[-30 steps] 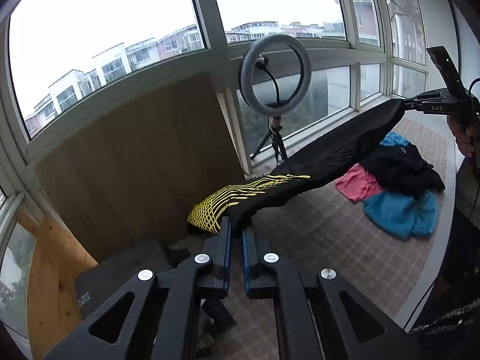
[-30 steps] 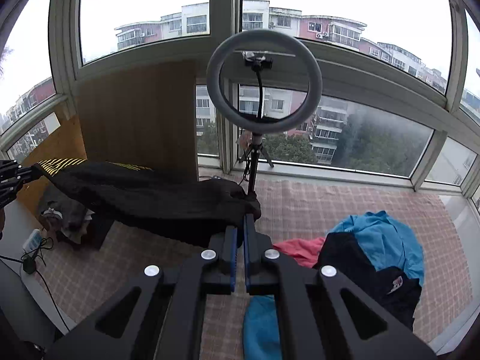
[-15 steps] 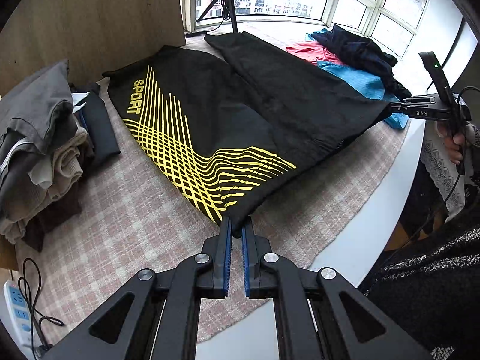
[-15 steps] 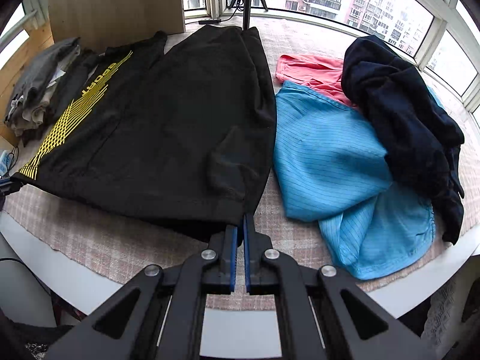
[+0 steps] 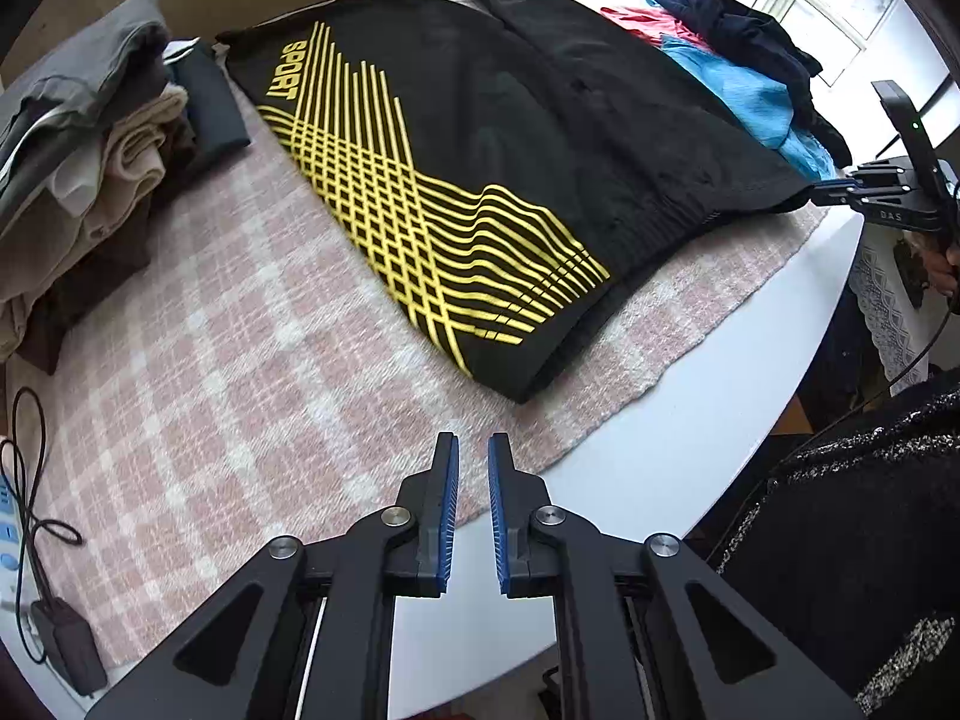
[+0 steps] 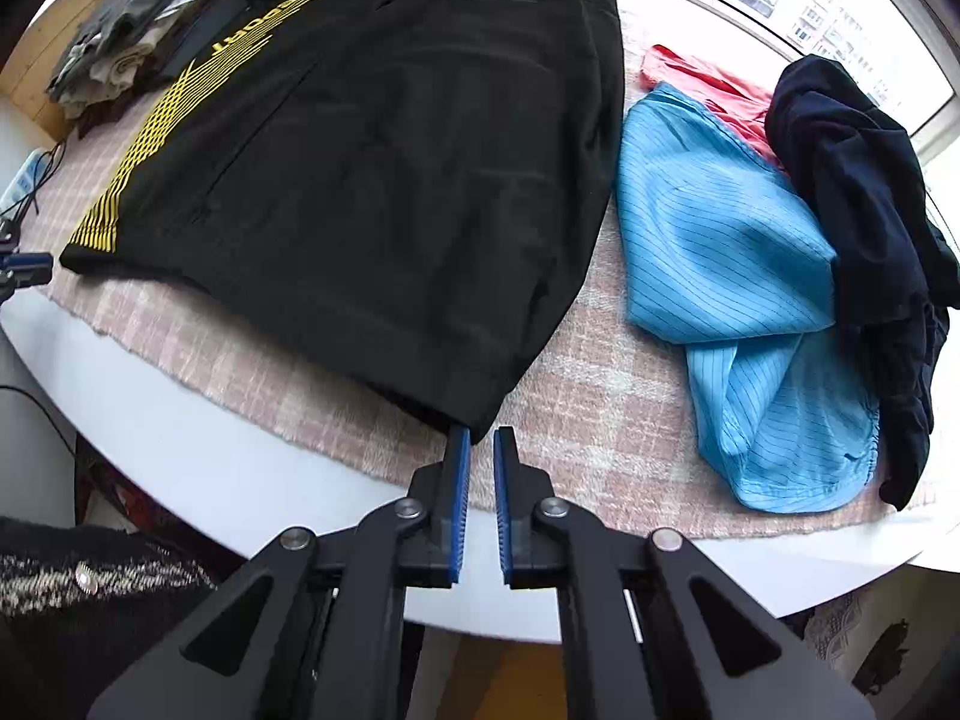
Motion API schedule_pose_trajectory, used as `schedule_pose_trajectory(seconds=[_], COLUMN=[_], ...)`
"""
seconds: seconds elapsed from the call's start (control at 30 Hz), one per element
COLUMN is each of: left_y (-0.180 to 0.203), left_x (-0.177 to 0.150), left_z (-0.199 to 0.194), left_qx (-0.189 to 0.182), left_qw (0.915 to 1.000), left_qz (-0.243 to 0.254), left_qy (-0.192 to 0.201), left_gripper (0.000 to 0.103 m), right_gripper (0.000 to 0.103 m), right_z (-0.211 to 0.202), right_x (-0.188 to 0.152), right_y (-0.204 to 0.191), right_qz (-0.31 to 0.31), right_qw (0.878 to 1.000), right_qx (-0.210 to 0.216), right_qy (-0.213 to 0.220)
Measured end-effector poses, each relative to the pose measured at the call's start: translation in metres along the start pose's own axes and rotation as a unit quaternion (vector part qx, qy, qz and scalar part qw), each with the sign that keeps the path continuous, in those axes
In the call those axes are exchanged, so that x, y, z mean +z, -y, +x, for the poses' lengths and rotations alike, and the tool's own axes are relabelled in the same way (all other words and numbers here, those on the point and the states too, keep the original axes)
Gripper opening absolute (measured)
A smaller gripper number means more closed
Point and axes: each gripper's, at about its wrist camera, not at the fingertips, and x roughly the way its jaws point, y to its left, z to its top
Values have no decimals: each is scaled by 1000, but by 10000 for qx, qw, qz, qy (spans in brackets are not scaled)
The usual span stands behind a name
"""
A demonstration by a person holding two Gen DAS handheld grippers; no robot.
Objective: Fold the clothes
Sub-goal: 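Release the shorts with both grippers and move the left gripper to the leg hem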
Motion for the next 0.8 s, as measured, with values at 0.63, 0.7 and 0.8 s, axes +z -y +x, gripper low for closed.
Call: schedule_pose_trajectory(seconds=[0.63,0.7,0.8], left_y=[200,213,228], left_x=[131,137,143], left_z=[47,59,70], left_qx=[-769,-727,-685], left_qw=[9897,9891,9874], left_qz=[-409,-650,-937], left_qy=[1137,1102,1078], left_gripper=[14,14,17], right_gripper=[13,13,13], right_z=[7,37,80], right_x=[295,321,350], right_y=[154,153,150], right_qz=[-201,-247,-365], right_qw=[9848,9865,9888], right_qx=[1065,1134,1214], right_qy=[1354,1157,784])
